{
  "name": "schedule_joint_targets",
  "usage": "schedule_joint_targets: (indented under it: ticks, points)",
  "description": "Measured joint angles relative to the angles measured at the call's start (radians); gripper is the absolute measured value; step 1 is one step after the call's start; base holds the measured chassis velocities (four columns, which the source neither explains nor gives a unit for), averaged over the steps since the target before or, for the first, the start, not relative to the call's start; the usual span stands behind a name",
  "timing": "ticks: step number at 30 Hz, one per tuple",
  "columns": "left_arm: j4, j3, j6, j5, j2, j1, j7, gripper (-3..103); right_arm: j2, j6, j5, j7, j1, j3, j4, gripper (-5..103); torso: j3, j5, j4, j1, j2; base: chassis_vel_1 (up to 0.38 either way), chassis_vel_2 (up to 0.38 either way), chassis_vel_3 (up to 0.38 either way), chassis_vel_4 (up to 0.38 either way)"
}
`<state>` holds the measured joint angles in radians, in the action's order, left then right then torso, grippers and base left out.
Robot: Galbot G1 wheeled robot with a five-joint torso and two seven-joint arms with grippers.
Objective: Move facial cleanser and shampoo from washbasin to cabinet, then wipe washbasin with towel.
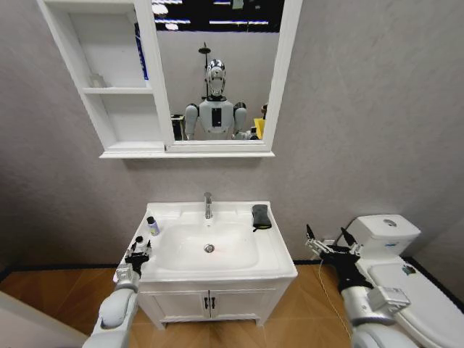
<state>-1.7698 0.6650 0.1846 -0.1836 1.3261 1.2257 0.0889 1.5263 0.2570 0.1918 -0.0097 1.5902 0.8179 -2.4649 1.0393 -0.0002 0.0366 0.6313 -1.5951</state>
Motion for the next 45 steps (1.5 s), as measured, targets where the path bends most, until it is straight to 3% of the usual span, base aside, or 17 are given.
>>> schedule_joint_targets:
  ticks: [7, 9, 11, 12, 15, 18, 19, 21, 23, 25, 26, 29, 32, 33, 38, 43, 45]
  points:
    - [-0.169, -0.005, 0.072, -0.066, -0.069, 0.024, 0.081, 41, -0.006, 0.013, 0.001, 0.008, -0.009, -0.001, 0.001, 100, 0.000, 0.0001, 0.0000, 0.000, 0.000, 0.000, 0.000, 0.000, 0.000]
    - [-0.282, -0.005, 0.166, -0.164, -0.160, 0.012, 0.155, 41, -0.005, 0.015, -0.001, 0.008, -0.010, -0.011, 0.003, 100, 0.000, 0.0001, 0.0002, 0.000, 0.000, 0.000, 0.000, 0.000, 0.000]
    - [-0.317, -0.004, 0.213, -0.221, -0.202, -0.008, 0.187, 41, -0.007, 0.015, -0.002, 0.008, -0.010, -0.013, 0.004, 100, 0.000, -0.0005, 0.0004, 0.000, 0.000, 0.000, 0.000, 0.000, 0.000]
    - [-0.363, -0.002, 0.284, -0.321, -0.277, -0.060, 0.245, 41, -0.009, 0.015, -0.004, 0.007, -0.012, -0.015, 0.009, 100, 0.000, 0.0003, -0.0001, 0.000, 0.000, 0.000, 0.000, 0.000, 0.000]
    - [-0.384, -0.001, 0.326, -0.401, -0.351, -0.109, 0.287, 41, -0.009, 0.015, -0.008, 0.006, -0.013, -0.017, 0.014, 100, 0.000, 0.0007, -0.0005, 0.000, 0.000, 0.000, 0.000, 0.000, 0.000]
    - [-0.385, 0.003, 0.410, -0.617, -0.547, -0.234, 0.349, 41, -0.001, 0.015, -0.015, 0.003, -0.022, -0.024, 0.025, 100, 0.000, 0.0002, -0.0001, 0.000, 0.000, 0.000, 0.000, 0.000, 0.000]
    - [-0.385, 0.003, 0.410, -0.617, -0.547, -0.234, 0.349, 41, -0.001, 0.015, -0.015, 0.003, -0.022, -0.024, 0.025, 100, 0.000, 0.0002, -0.0001, 0.000, 0.000, 0.000, 0.000, 0.000, 0.000]
    - [-0.341, -0.030, 0.448, -0.732, -0.665, -0.366, 0.362, 41, 0.002, 0.013, -0.017, 0.001, -0.023, -0.024, 0.031, 100, 0.000, -0.0003, 0.0002, 0.000, 0.000, 0.000, 0.000, 0.000, 0.000]
    - [-0.324, -0.048, 0.455, -0.755, -0.690, -0.417, 0.362, 41, 0.002, 0.011, -0.017, 0.000, -0.023, -0.023, 0.032, 100, 0.000, -0.0001, 0.0001, 0.000, 0.000, 0.000, 0.000, 0.000, 0.000]
    - [-0.252, -0.141, 0.480, -0.843, -0.739, -0.608, 0.361, 41, 0.003, 0.001, -0.017, -0.001, -0.016, -0.018, 0.039, 100, 0.000, 0.0000, 0.0000, 0.000, 0.000, 0.000, 0.000, 0.000, 0.000]
    - [-0.252, -0.141, 0.480, -0.843, -0.739, -0.608, 0.361, 41, 0.003, 0.001, -0.017, -0.001, -0.016, -0.018, 0.039, 100, 0.000, 0.0000, 0.0000, 0.000, 0.000, 0.000, 0.000, 0.000, 0.000]
    - [-0.144, -0.277, 0.485, -0.884, -0.757, -0.842, 0.353, 41, -0.002, -0.008, -0.015, -0.002, -0.007, -0.010, 0.043, 100, 0.000, 0.0002, -0.0001, 0.000, 0.000, 0.000, 0.000, 0.000, 0.000]
    - [-0.070, -0.376, 0.487, -0.911, -0.758, -0.976, 0.349, 41, -0.007, -0.008, -0.014, -0.002, -0.008, -0.008, 0.044, 100, 0.000, 0.0005, 0.0000, 0.000, 0.000, 0.000, 0.000, 0.000, 0.000]
    - [-0.005, -0.454, 0.490, -0.924, -0.746, -1.070, 0.344, 41, -0.010, -0.007, -0.014, -0.002, -0.013, -0.008, 0.044, 100, 0.000, -0.0001, -0.0001, 0.000, 0.000, 0.000, 0.000, 0.000, 0.000]
    - [0.134, -0.587, 0.496, -0.918, -0.697, -1.257, 0.324, 41, -0.017, 0.004, -0.014, -0.002, -0.024, -0.010, 0.045, 100, 0.000, 0.0003, 0.0003, 0.000, 0.000, 0.000, 0.000, 0.000, 0.000]
    - [0.320, -0.685, 0.476, -0.812, -0.577, -1.406, 0.308, 41, -0.017, 0.007, -0.020, -0.002, -0.027, -0.021, 0.058, 100, 0.000, 0.0006, -0.0001, 0.000, 0.000, 0.000, 0.000, 0.000, 0.000]
    - [0.455, -0.698, 0.455, -0.726, -0.488, -1.445, 0.280, 41, -0.017, 0.003, -0.028, -0.002, -0.023, -0.026, 0.066, 100, 0.000, 0.0003, -0.0004, 0.000, 0.000, 0.000, 0.000, 0.000, 0.000]
